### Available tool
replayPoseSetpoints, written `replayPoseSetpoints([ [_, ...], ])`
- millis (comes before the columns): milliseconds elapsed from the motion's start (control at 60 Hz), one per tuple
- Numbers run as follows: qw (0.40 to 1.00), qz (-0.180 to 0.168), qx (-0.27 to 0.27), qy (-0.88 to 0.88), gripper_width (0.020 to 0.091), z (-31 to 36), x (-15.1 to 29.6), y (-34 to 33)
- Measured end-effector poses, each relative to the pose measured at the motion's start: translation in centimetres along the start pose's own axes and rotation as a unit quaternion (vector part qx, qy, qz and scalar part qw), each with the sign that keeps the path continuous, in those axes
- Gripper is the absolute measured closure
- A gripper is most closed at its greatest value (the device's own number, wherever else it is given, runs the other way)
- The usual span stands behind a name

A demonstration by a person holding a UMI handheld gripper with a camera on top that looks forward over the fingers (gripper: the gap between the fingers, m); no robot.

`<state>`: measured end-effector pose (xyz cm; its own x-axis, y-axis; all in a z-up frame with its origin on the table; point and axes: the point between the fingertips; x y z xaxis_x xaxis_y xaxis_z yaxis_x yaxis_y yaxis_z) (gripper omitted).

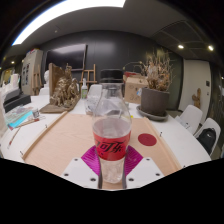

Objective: Pour water

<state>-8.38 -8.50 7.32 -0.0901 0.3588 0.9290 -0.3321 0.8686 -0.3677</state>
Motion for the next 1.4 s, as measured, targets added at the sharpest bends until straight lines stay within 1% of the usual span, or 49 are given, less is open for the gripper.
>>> replayPoseSetpoints([
  [100, 1.000, 0.004, -0.006, -0.003, 0.0845, 0.4, 0.7, -0.3],
  [250, 1.000, -0.016, 0.012, 0.005, 0.0845, 3.9, 4.9, -1.0],
  [417, 0.992, -0.065, 0.073, 0.079, 0.0846, 9.3, 11.4, 0.1],
  [533, 0.964, -0.101, 0.133, 0.207, 0.0845, 11.4, 15.2, 1.8],
  [600, 0.932, -0.120, 0.159, 0.302, 0.0847, 12.5, 17.3, 2.9],
  [650, 0.900, -0.131, 0.182, 0.374, 0.0847, 12.2, 18.4, 4.0],
  [733, 0.835, -0.140, 0.209, 0.490, 0.0849, 11.6, 19.6, 5.8],
  [783, 0.795, -0.144, 0.216, 0.548, 0.0850, 11.2, 19.8, 7.1],
  [850, 0.740, -0.143, 0.225, 0.617, 0.0848, 10.6, 19.8, 8.7],
  [1000, 0.612, -0.129, 0.251, 0.739, 0.0846, 10.5, 19.8, 11.2],
  [1133, 0.511, -0.120, 0.255, 0.812, 0.0849, 10.2, 19.4, 12.8],
  [1233, 0.466, -0.116, 0.247, 0.841, 0.0847, 9.8, 18.5, 13.7],
  [1400, 0.467, -0.104, 0.245, 0.843, 0.0847, 10.0, 17.8, 14.0],
])
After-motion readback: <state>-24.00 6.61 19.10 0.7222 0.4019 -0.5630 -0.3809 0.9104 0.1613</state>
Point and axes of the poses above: the point between the fingertips, and its own axes, seen from behind it with the camera up: z to the left, x up, y forward, the way the camera looks, and after that the axes turned 15 degrees about x, right-handed
